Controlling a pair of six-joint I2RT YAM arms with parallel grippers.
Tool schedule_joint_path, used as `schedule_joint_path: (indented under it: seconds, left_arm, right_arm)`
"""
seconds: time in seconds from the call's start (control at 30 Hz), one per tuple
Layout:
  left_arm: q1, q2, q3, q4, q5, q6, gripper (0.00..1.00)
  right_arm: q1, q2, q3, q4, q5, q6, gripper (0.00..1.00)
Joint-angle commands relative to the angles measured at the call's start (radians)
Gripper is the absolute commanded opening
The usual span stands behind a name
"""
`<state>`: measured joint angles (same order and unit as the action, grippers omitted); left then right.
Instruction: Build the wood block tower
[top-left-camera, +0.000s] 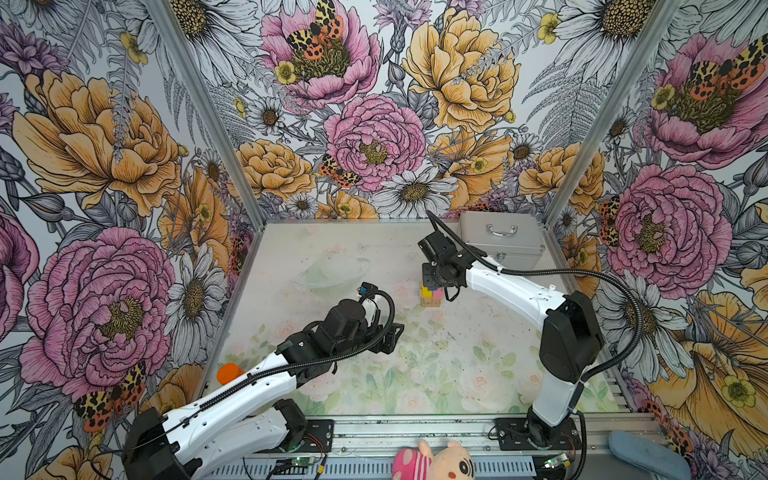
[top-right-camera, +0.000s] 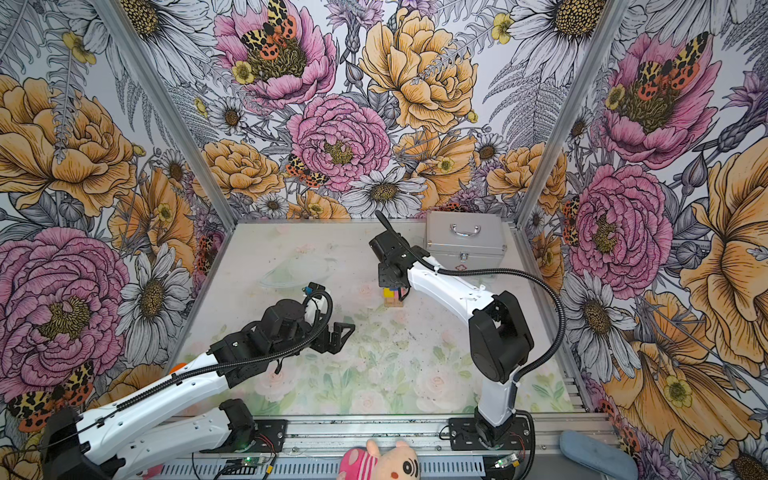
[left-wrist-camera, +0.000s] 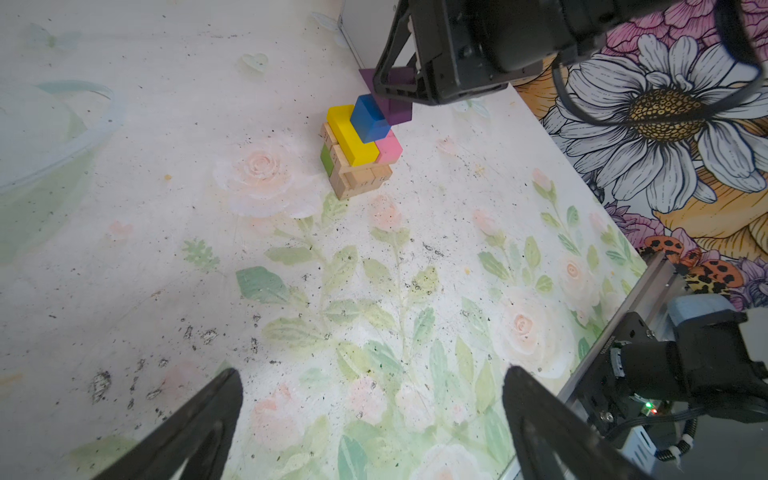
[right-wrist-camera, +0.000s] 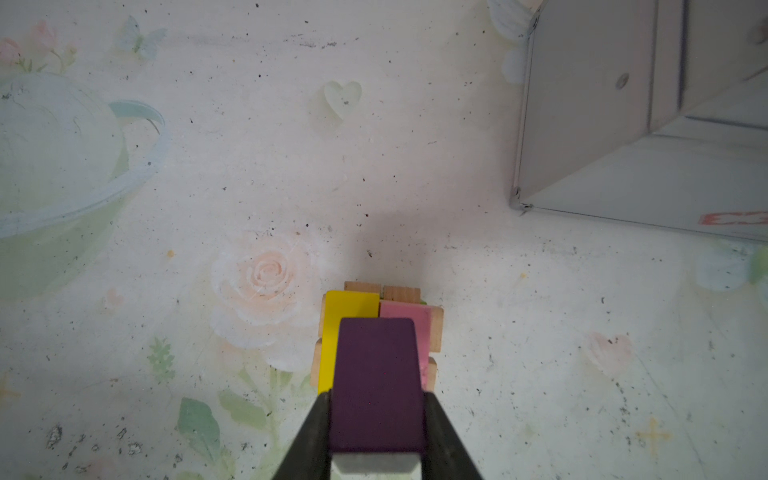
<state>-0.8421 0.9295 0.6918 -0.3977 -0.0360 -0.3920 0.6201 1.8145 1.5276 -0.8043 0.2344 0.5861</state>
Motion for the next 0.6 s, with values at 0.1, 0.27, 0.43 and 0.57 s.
schedule_joint_path:
  seconds: [0.1,0.27,0.43,0.57]
  left_arm:
    - [-0.002,-0.011,0.001,0.023,-0.015,0.018,0.99]
    - [-0.002,-0.014,-0.001,0.024,-0.016,0.018,0.99]
    - [0.000,-0.015,-0.001,0.022,-0.018,0.018,0.99]
    - [0.000,-0.015,0.000,0.022,-0.019,0.018,0.99]
  right_arm:
    - [-0.009,0.022,0.032,0.001,-0.004,0.007,0.29]
    - [-0.010,0.026,0.033,0.001,-0.007,0.006,0.29]
    - [-0.009,0.031,0.035,0.001,-0.008,0.007,0.29]
    - [-0.011,0.032,0.038,0.001,-0.011,0.005,0.29]
